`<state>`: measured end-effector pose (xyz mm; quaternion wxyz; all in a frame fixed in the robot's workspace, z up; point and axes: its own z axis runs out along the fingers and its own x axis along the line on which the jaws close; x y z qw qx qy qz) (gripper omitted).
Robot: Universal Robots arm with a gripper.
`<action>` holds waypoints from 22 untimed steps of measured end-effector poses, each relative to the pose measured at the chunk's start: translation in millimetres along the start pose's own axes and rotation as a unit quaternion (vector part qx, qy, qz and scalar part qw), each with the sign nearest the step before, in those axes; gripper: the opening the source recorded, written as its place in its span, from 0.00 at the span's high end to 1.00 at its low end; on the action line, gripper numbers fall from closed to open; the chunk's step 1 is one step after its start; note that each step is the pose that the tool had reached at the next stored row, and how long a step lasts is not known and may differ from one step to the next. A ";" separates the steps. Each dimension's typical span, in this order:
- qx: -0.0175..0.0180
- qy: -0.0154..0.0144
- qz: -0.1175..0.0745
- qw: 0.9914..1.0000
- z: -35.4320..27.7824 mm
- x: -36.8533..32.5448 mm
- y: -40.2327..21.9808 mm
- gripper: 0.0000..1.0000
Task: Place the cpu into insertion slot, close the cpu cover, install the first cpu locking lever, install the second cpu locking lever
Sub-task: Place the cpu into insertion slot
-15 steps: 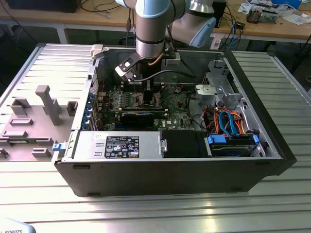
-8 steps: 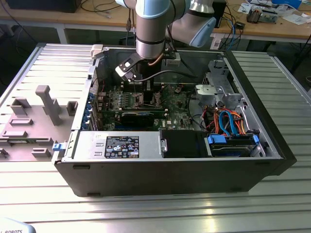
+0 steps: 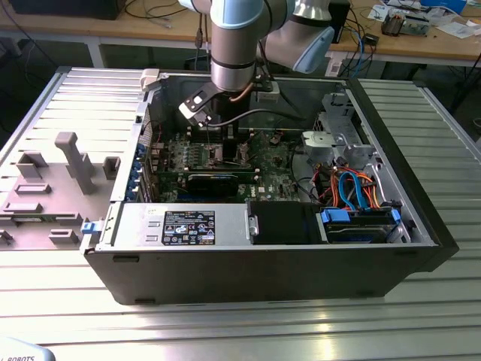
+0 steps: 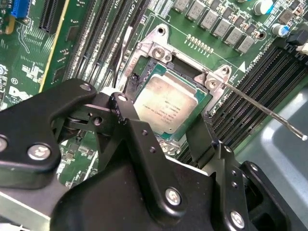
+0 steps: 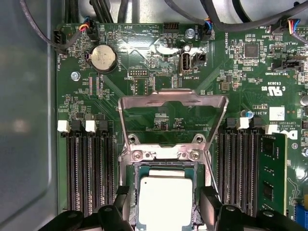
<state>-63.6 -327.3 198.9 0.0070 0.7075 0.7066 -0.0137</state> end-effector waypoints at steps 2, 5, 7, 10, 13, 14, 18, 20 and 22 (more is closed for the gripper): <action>0.000 0.000 -0.001 1.000 0.5 1.4 0.6 0.32; 0.000 0.000 -0.006 1.000 0.9 2.6 1.8 0.32; 0.000 0.000 -0.014 1.000 1.1 3.0 2.9 0.32; -0.001 -0.001 -0.023 1.000 1.4 3.8 4.5 0.32; -0.001 -0.001 -0.029 1.000 1.5 5.8 6.1 0.32; -0.001 -0.001 -0.030 1.000 1.5 6.6 6.8 0.32; -0.001 -0.006 -0.032 0.999 1.6 6.8 7.1 0.32; -0.001 -0.017 -0.034 0.999 1.5 6.6 7.1 0.32; -0.001 -0.022 -0.038 0.999 1.5 6.5 7.1 0.32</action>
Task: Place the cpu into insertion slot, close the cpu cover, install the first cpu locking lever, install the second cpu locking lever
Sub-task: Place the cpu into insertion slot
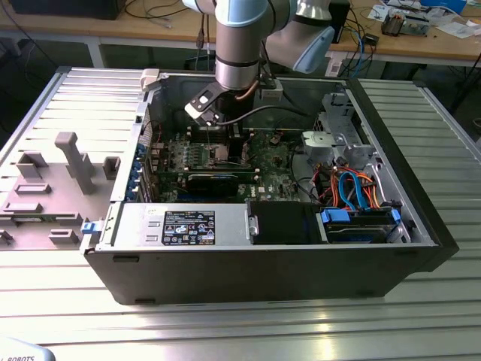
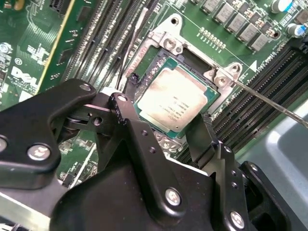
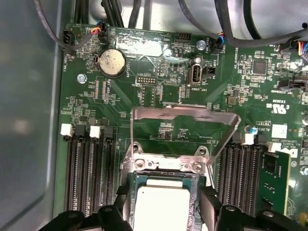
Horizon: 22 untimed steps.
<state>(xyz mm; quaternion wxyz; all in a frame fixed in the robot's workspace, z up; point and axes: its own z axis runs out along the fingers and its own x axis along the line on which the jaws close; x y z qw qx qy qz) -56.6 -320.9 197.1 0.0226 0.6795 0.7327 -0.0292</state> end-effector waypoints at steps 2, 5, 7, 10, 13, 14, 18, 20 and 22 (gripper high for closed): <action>0.000 -0.005 -0.008 1.000 0.0 -0.2 0.0 0.32; -0.001 -0.005 -0.019 1.000 0.0 -0.1 0.0 0.32; -0.001 -0.005 -0.020 1.000 0.0 -0.1 0.0 0.32; -0.001 -0.005 -0.020 1.000 0.1 -0.9 0.0 0.32; -0.001 -0.005 -0.020 1.000 0.2 -2.2 -0.1 0.32; -0.001 -0.005 -0.020 1.000 0.2 -2.2 -0.2 0.32; -0.001 -0.005 -0.020 1.000 -0.1 -2.3 -0.1 0.32; -0.001 -0.005 -0.020 1.000 -1.4 -2.4 -0.1 0.32; -0.001 -0.005 -0.020 1.000 -3.6 -2.6 -0.2 0.32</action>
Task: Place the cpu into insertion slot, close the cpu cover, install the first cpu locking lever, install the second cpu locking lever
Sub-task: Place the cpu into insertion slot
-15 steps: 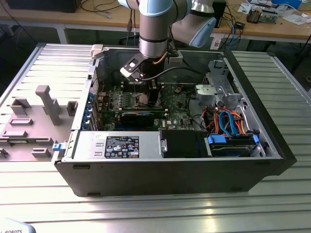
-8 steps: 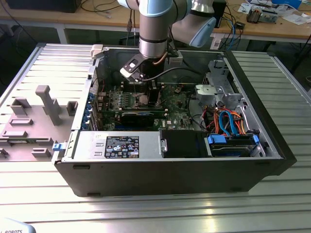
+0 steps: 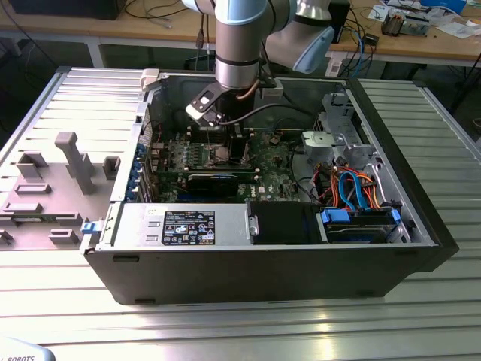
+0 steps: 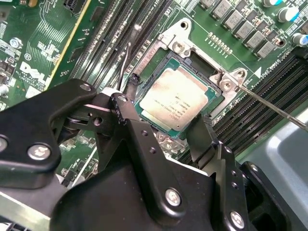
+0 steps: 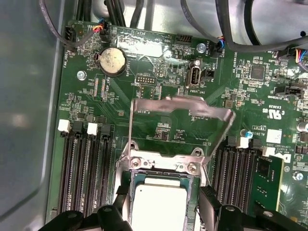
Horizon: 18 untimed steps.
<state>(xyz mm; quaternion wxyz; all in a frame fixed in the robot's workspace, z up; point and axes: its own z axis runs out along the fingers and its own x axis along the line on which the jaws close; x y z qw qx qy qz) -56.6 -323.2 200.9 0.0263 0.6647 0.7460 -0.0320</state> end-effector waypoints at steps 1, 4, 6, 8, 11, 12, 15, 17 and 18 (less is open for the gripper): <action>0.000 0.001 0.000 1.000 -1.3 -0.2 0.0 0.32; -0.003 0.028 0.000 1.000 -1.9 -0.2 0.0 0.32; -0.004 0.031 0.000 0.999 -6.3 -0.5 -0.2 0.32; -0.004 0.032 0.000 0.999 -16.0 -1.3 -0.3 0.32; -0.004 0.031 0.000 0.999 -29.7 -2.4 -0.8 0.32; -0.004 0.031 0.000 0.999 -31.3 -2.5 -0.8 0.34; -0.004 0.032 0.000 0.999 -35.2 -3.5 -1.0 0.53; -0.004 0.032 0.000 0.999 -35.4 -5.5 -1.2 0.65; -0.004 0.032 0.000 0.999 -35.2 -8.5 -1.6 0.71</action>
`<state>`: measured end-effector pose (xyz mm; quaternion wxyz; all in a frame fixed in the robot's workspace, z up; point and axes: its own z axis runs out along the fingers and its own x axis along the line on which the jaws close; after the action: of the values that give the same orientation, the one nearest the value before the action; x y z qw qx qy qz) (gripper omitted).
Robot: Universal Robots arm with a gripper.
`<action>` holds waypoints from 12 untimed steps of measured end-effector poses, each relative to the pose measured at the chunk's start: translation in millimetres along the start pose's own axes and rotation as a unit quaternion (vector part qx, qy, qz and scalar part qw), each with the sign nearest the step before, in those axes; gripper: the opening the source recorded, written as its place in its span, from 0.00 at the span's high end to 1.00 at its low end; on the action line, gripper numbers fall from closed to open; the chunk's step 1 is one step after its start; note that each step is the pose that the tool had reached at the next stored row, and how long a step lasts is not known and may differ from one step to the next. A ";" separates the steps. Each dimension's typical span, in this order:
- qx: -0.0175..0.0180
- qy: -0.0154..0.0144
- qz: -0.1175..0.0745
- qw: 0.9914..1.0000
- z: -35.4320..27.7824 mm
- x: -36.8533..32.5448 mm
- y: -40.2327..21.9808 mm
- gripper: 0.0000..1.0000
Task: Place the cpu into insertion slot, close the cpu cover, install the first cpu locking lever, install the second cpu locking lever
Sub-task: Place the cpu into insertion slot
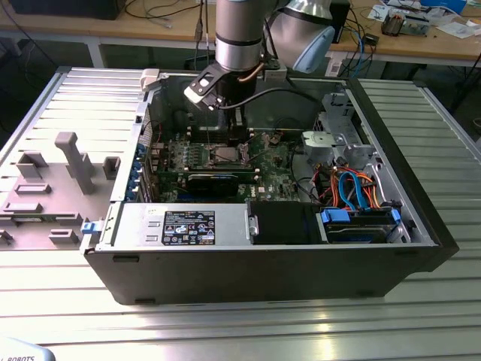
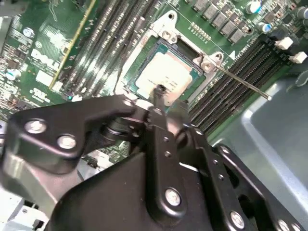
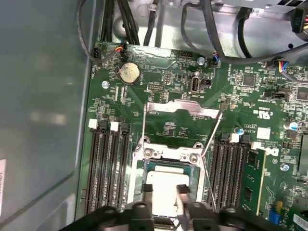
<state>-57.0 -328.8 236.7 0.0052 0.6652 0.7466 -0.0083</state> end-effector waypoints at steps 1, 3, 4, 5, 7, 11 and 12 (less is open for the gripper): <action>0.000 0.000 0.000 1.000 0.1 -5.1 -0.6 0.76; 0.000 0.000 0.000 1.000 0.3 -13.9 -1.6 0.89; 0.000 0.000 0.000 1.000 0.4 -18.1 -2.1 0.89; 0.000 0.000 0.000 1.000 0.4 -20.3 -2.3 0.89; 0.000 0.000 0.005 1.000 0.5 -21.0 -2.4 0.89; 0.001 0.000 0.027 1.000 0.4 -21.2 -2.2 0.89; 0.001 0.000 0.028 1.000 0.3 -21.2 -2.2 0.89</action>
<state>-56.8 -350.2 236.8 0.0053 0.6855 0.7280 -0.0089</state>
